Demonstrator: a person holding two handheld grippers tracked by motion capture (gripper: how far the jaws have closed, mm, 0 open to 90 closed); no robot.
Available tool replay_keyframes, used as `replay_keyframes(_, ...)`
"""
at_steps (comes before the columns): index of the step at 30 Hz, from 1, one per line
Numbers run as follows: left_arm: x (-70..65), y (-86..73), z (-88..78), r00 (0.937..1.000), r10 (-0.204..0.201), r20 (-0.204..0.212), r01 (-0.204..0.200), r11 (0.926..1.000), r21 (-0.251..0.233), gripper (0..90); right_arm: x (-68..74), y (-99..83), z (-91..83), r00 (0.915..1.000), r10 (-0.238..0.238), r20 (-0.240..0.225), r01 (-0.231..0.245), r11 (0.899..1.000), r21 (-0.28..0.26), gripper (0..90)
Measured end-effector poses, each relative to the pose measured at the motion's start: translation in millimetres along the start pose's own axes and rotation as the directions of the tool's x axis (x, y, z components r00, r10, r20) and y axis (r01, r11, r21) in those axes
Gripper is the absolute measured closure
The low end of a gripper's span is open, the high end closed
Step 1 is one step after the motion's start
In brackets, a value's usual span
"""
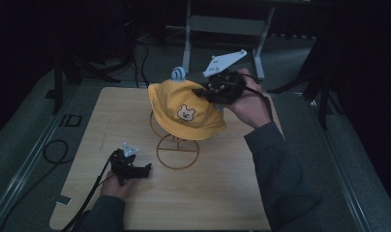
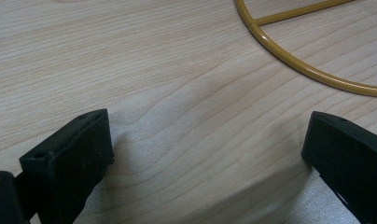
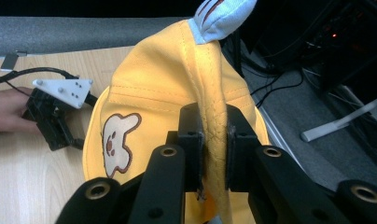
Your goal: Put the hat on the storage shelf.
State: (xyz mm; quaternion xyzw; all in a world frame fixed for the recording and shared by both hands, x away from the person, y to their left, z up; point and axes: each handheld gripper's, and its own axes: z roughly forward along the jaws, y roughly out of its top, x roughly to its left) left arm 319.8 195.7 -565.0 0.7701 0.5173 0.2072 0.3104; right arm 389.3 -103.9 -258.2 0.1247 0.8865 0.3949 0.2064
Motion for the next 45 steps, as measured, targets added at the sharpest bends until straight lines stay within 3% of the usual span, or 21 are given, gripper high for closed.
replay_keyframes(2, 0.0, 0.0, 0.0, 1.0, 0.0, 0.0, 0.0, 1.0, 0.0, 1.9, 0.7, 2.1, 4.3, 1.0, 0.002, -0.002, -0.002, 1.0, 0.006, 79.7)
replay_keyframes(3, 0.0, 0.0, 0.0, 1.0, 0.0, 0.0, 0.0, 1.0, 0.0, 1.9, 3.7, 8.1, 17.8, 0.9999, -0.007, -0.011, 0.008, 1.0, 0.023, 79.6)
replay_keyframes(7, -0.2, 0.0, 0.1, 1.0, -0.003, 0.0, 0.003, 1.0, -0.002, 1.9, 9.0, 13.5, 38.2, 0.9997, -0.018, -0.014, 0.018, 0.998, 0.064, 79.6)
replay_keyframes(8, -0.2, 0.0, 0.1, 1.0, -0.003, 0.0, 0.003, 1.0, -0.002, 1.9, 9.0, 13.5, 38.2, 0.9997, -0.018, -0.014, 0.018, 0.998, 0.064, 79.6)
replay_keyframes(9, 0.0, 0.0, 0.1, 1.0, -0.001, -0.001, 0.001, 1.0, -0.002, 1.9, 12.3, 14.2, 51.4, 0.9997, -0.021, -0.013, 0.022, 0.995, 0.094, 79.6)
replay_keyframes(13, -0.1, 0.0, 0.2, 1.0, -0.001, -0.001, 0.001, 1.0, -0.003, 1.9, 18.3, 11.4, 70.7, 0.9995, -0.029, -0.016, 0.031, 0.99, 0.138, 79.7)
replay_keyframes(20, -0.1, -0.1, 0.2, 1.0, -0.001, -0.001, 0.001, 1.0, -0.003, 1.9, 19.2, 11.8, 68.9, 0.9989, -0.015, -0.044, 0.021, 0.991, 0.132, 76.4)
replay_keyframes(21, -0.1, -0.1, 0.2, 1.0, -0.001, -0.001, 0.001, 1.0, -0.003, 1.9, 16.9, 11.5, 68.8, 0.9989, 0.005, -0.046, 0.001, 0.992, 0.123, 69.2)
replay_keyframes(23, -0.2, 0.0, 0.2, 1.0, -0.002, -0.001, 0.002, 1.0, -0.003, 1.9, 15.3, 11.9, 69.2, 0.999, 0.025, -0.036, -0.021, 0.993, 0.113, 63.9)
replay_keyframes(27, -0.1, -0.1, 0.2, 1.0, -0.002, -0.001, 0.002, 1.0, -0.003, 1.9, 15.1, 13.3, 71.6, 0.9971, 0.047, -0.06, -0.043, 0.996, 0.076, 66.7)
replay_keyframes(33, -0.1, -0.1, 0.2, 1.0, -0.001, -0.001, 0.001, 1.0, -0.003, 1.9, 19.9, 15.0, 74.8, 0.9964, 0.027, -0.08, -0.021, 0.997, 0.074, 70.6)
replay_keyframes(40, -0.1, -0.1, 0.2, 1.0, -0.001, -0.001, 0.001, 1.0, -0.003, 1.9, 17.0, 12.3, 69.6, 0.997, 0.077, 0.005, -0.077, 0.993, 0.086, 38.6)
replay_keyframes(42, -0.1, -0.1, 0.1, 1.0, -0.001, 0.0, 0.001, 1.0, -0.003, 1.9, 16.2, 11.8, 65.1, 0.9941, 0.106, 0.024, -0.107, 0.991, 0.082, 32.8)
replay_keyframes(45, -0.1, 0.0, 0.2, 1.0, -0.001, -0.001, 0.001, 1.0, -0.003, 1.9, 16.4, 11.0, 57.0, 0.9928, 0.113, 0.04, -0.115, 0.991, 0.063, 28.5)
